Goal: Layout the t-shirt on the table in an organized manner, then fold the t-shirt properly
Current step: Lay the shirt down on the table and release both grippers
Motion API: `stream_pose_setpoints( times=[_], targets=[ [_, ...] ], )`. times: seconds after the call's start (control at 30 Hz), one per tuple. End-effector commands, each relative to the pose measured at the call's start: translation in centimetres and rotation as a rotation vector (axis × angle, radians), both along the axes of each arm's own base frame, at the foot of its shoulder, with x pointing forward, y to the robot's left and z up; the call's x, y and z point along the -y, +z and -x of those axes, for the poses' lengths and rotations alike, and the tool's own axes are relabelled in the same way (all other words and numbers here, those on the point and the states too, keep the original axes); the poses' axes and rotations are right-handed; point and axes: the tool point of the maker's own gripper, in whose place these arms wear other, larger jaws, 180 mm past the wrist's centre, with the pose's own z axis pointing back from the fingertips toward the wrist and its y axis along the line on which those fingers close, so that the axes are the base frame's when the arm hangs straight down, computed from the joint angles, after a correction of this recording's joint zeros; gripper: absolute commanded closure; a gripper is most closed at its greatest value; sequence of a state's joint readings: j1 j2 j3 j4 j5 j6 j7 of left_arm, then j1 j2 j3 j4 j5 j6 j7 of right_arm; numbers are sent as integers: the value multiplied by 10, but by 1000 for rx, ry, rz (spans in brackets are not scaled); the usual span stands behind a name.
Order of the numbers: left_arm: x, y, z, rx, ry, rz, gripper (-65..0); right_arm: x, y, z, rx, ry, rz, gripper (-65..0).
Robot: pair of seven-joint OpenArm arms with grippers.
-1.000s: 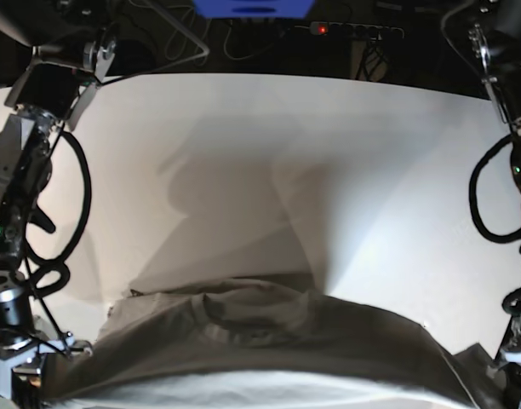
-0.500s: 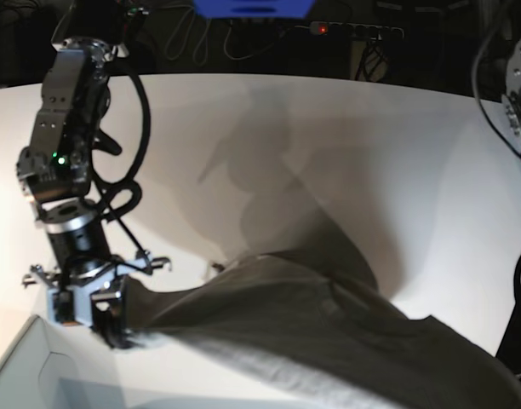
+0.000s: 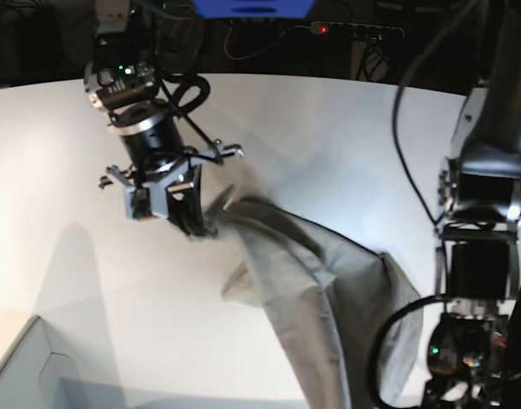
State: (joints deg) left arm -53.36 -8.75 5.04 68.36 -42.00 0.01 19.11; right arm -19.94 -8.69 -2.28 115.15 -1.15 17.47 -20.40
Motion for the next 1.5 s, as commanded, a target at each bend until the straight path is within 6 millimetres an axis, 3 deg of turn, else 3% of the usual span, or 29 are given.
stream_pose_setpoints(
  times=[0.0,0.13,0.37,0.47,0.57,0.67,0.8,0.9,1.03,1.1,1.2,1.3,1.47],
  targets=[
    [15,32,1,82,-18,33,0,-1,16,-3,59,-7,-28,0],
    [75,2,-3,47,-91,65,0,14,-2,12,-2,-44,-11,0],
    [188,-108,20,-117,-245,-4,-5,72,-16,18,-42,-188,55,0],
    [229,-164,37,-216,-314,-97,-30,79,-22,23,-63,-204,63,0],
    [244,-218,49,-302,-350,-237,-174,78,-30,25,-84,-201,60,0],
    [256,-240,62,-325,-387,-297,-310,77,-37,25,-102,-199,55,0],
    [262,-253,76,-342,-409,-289,-332,76,-42,25,-114,-198,51,0],
    [235,-269,72,-370,-376,-314,-332,75,-43,25,-116,-196,49,0],
    [182,-296,68,-411,-310,-354,-349,75,-40,22,-106,-197,49,0],
    [166,-313,76,-437,-298,-360,-420,75,-41,22,-109,-196,49,0],
    [152,-311,80,-438,-273,-305,-561,75,-41,21,-107,-196,49,0],
    [118,-322,100,-453,-228,-242,-646,75,-40,20,-104,-196,48,0],
    [59,-341,146,-496,-121,-117,-650,78,-33,12,-78,-203,48,0]
  ],
)
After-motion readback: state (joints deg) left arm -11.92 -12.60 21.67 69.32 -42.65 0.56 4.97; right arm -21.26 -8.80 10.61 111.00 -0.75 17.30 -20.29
